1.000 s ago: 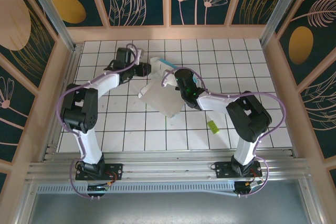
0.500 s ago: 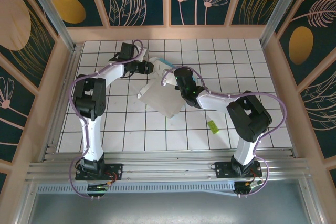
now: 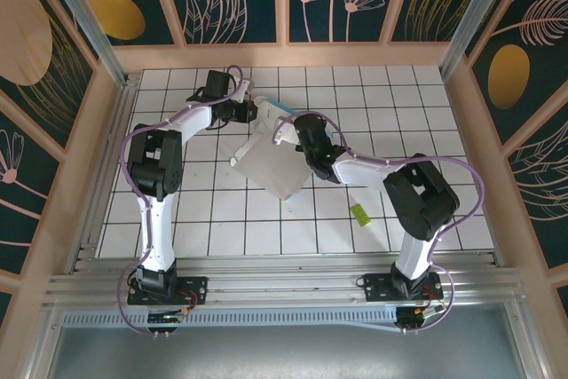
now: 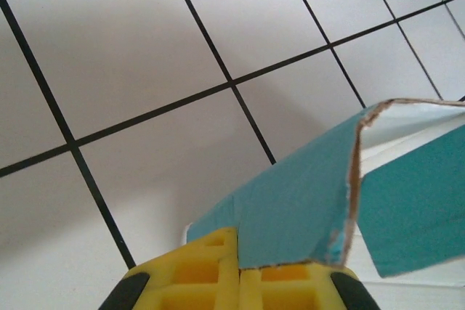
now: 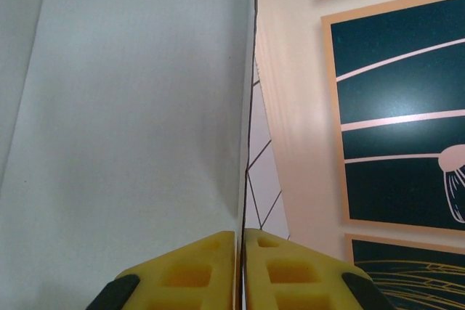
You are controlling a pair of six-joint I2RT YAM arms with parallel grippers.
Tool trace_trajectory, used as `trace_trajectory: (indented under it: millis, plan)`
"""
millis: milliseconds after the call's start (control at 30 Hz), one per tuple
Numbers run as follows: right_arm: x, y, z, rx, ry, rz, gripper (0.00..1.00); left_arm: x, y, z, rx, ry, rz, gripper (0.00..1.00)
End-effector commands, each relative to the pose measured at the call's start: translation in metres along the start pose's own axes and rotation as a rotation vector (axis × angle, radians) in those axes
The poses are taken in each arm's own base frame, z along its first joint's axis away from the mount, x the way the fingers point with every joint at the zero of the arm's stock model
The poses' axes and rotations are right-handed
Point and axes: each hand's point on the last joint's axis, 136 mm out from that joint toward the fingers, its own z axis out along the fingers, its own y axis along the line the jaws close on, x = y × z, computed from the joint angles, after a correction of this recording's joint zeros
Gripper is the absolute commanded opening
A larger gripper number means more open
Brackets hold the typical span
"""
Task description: Fold the paper box
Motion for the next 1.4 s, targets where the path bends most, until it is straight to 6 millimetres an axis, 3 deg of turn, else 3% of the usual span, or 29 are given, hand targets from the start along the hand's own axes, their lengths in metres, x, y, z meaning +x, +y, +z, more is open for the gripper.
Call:
trace_trajectory:
  millis: [0,200,433,633,1000,1233,1367]
  plan:
    - [-0.005,-0.016,0.003,0.048,0.009,0.042,0.12,-0.009,-0.021,-0.017,0.067,-0.03,-0.061,0.0]
    - [-0.002,-0.017,0.007,0.066,0.028,0.027,0.12,-0.002,-0.023,-0.018,0.081,-0.002,-0.124,0.0]
    - [-0.004,-0.017,0.012,0.09,0.037,0.009,0.12,-0.025,-0.039,-0.027,0.144,-0.042,-0.152,0.0]
    - [-0.003,-0.015,0.013,0.084,0.041,0.009,0.13,-0.023,-0.05,-0.024,0.169,-0.031,-0.156,0.01]
    - [-0.001,-0.013,0.008,0.112,0.041,0.008,0.13,0.028,-0.056,-0.016,0.146,0.028,-0.194,0.02]
    - [-0.001,0.015,-0.006,0.113,0.02,-0.026,0.13,0.066,-0.06,-0.003,0.151,0.073,-0.24,0.04]
    - [0.003,0.029,-0.012,0.139,0.02,-0.044,0.13,0.071,-0.063,-0.005,0.154,0.069,-0.244,0.11]
